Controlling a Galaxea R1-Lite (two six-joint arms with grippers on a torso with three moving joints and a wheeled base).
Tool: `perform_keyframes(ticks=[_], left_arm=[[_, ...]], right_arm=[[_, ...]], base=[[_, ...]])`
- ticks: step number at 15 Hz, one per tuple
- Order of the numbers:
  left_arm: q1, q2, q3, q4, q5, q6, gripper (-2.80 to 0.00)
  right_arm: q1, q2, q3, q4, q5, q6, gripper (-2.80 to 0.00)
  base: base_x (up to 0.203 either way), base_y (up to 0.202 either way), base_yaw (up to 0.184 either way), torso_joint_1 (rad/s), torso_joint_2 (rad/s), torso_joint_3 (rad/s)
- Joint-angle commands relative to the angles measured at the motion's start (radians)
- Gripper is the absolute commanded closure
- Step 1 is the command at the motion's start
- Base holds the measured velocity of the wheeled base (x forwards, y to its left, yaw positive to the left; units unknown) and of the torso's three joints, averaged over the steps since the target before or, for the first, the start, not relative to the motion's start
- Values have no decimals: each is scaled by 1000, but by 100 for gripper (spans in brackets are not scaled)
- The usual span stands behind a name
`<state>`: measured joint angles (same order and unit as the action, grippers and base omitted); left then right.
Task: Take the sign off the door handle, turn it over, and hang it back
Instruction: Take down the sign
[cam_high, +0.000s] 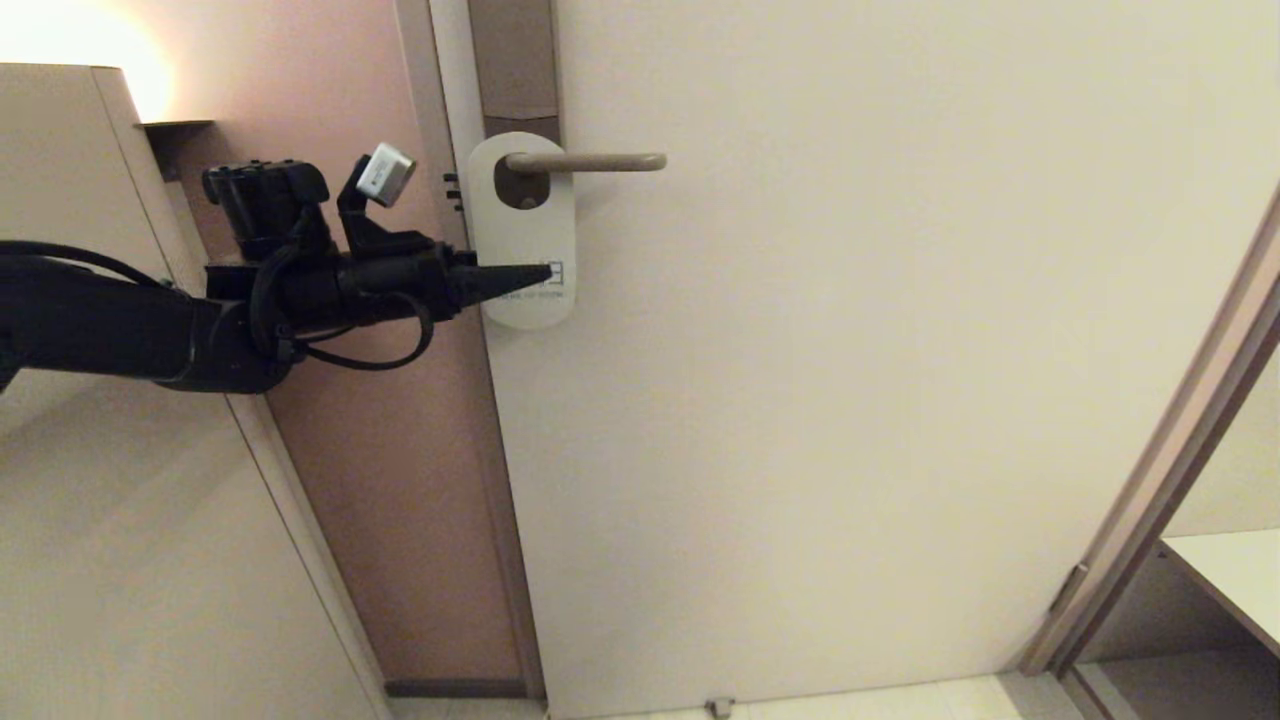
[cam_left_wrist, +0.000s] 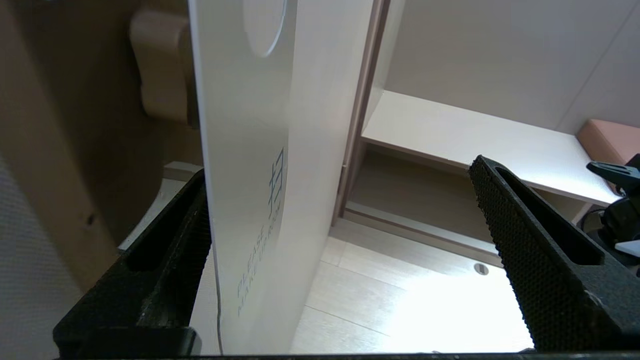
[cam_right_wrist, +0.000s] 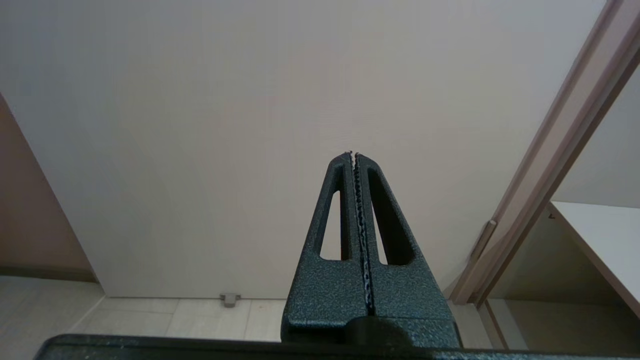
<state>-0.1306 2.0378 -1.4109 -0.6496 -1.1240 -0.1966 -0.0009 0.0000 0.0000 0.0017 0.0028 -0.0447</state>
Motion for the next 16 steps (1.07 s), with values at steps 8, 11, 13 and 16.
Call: perform_keyframes(ticks=[8, 11, 13, 16], left_arm=[[-32, 71, -100, -5, -7, -37, -280], [-40, 75, -100, -7, -7, -37, -280], [-39, 76, -100, -7, -7, -37, -280], [-40, 76, -99, -7, -7, -37, -280]], right_arm=[[1, 0, 0, 0, 0, -1, 0], [1, 0, 0, 0, 0, -1, 0], [1, 0, 0, 0, 0, -1, 0], [-1, 0, 0, 0, 0, -1, 0]], base=[[0, 0, 0, 0, 0, 0], [0, 0, 0, 0, 0, 0], [0, 0, 0, 0, 0, 0], [0, 0, 0, 0, 0, 0]])
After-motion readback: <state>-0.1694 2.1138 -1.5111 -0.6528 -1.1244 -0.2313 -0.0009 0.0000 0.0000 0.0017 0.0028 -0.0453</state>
